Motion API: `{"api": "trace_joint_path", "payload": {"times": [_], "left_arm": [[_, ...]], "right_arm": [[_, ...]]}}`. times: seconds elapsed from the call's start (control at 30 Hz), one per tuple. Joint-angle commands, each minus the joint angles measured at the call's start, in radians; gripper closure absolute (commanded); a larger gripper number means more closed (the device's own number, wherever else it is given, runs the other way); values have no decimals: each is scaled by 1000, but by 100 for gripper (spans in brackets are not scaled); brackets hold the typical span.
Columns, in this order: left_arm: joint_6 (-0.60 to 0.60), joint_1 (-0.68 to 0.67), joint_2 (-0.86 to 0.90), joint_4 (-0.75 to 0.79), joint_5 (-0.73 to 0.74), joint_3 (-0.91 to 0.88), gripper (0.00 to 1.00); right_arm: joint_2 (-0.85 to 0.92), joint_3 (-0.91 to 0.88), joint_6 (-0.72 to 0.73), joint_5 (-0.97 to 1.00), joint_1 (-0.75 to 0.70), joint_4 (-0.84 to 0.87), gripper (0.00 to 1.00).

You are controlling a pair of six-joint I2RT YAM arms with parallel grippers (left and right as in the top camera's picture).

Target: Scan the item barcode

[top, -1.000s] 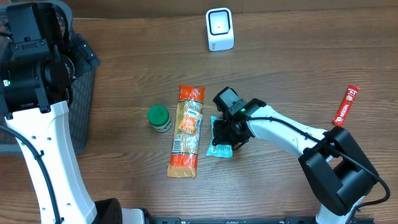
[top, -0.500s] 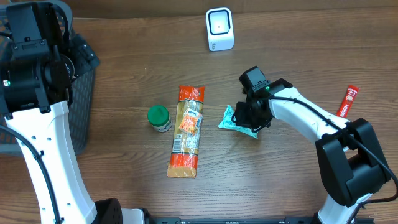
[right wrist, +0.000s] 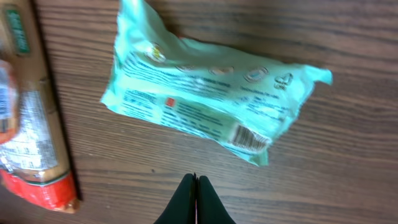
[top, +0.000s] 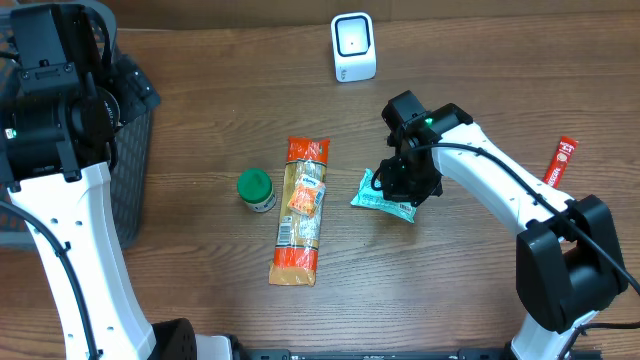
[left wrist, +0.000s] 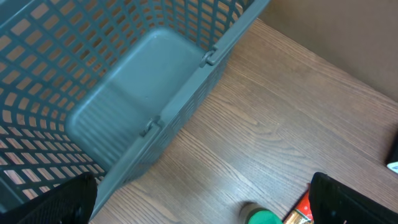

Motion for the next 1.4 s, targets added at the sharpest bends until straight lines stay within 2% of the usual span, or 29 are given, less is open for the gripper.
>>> {"api": "trace_joint_path", "payload": {"times": [0.0, 0.27, 0.4, 0.63, 0.97, 1.2, 1.37], "left_arm": [[9, 4, 6, 0, -13, 11, 0], [9, 4, 6, 0, -13, 11, 0], [9, 4, 6, 0, -13, 11, 0], [9, 4, 6, 0, -13, 11, 0], [9, 4, 6, 0, -13, 11, 0], [9, 4, 6, 0, -13, 11, 0], [9, 4, 6, 0, -13, 11, 0]], "right_arm": [[-23, -36, -16, 34, -8, 7, 96], [-23, -216, -16, 188, -12, 203, 96], [-23, -309, -17, 198, -24, 309, 96], [-24, -297, -24, 197, -28, 253, 96], [-24, -12, -99, 196, -28, -6, 96], [-23, -35, -99, 148, -28, -53, 96], [-23, -115, -99, 100, -20, 24, 95]]}}
